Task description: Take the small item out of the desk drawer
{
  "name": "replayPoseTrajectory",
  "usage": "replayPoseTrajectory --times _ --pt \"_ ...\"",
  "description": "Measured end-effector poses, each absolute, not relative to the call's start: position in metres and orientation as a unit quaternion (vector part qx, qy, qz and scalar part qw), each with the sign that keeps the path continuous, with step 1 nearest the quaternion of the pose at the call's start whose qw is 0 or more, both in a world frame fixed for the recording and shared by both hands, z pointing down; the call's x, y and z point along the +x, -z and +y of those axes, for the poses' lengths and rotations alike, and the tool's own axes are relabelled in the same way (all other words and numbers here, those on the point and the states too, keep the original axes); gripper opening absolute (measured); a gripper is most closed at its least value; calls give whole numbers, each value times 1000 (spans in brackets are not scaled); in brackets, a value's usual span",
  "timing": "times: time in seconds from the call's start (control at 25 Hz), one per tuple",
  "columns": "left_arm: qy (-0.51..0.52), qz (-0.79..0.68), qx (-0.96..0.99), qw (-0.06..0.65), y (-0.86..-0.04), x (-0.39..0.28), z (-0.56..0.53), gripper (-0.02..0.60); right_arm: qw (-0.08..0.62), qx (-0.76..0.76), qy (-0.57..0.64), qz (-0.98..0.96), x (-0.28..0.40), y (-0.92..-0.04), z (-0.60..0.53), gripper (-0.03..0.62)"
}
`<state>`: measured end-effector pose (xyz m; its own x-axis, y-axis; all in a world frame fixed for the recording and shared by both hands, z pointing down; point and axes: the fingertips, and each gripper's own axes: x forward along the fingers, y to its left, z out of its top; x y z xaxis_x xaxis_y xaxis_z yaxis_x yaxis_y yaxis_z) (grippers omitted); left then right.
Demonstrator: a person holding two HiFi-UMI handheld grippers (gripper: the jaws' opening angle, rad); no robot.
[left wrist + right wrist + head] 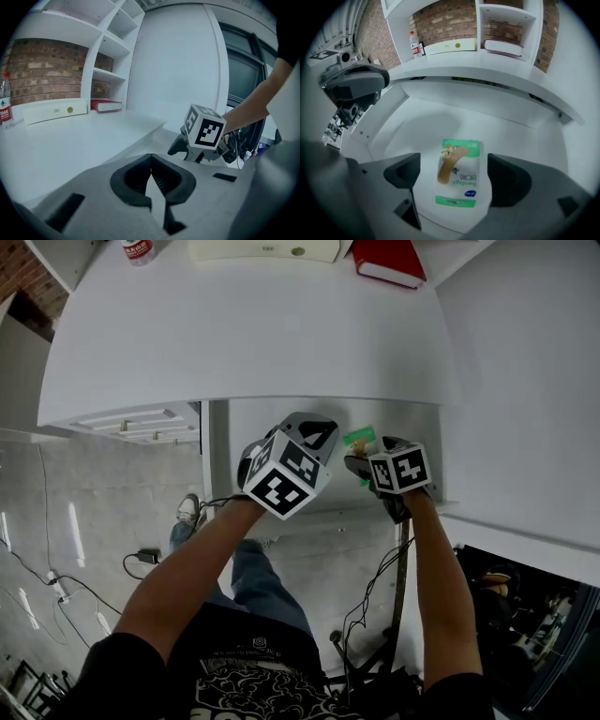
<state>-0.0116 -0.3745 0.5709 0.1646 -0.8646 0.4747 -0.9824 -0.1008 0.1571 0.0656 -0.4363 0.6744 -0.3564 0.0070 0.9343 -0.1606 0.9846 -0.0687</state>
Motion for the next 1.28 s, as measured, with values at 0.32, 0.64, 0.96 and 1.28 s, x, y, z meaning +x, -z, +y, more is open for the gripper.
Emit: replayPoseTrajectory --times 0.32,0.64,0.96,1.28 --pt "-140 -642 718 228 -585 -20 -373 8 572 66 -92 -812 68 -700 -448 441" --pt "-149 -646 711 235 -590 -24 -368 8 590 73 -87 -799 71 -710 -451 408" --pt "-161 -640 713 237 -587 -26 -362 8 588 76 -76 -801 69 -705 -450 348" --pt "-157 -633 725 220 -551 -24 -368 8 547 104 -81 -827 65 -659 -447 347"
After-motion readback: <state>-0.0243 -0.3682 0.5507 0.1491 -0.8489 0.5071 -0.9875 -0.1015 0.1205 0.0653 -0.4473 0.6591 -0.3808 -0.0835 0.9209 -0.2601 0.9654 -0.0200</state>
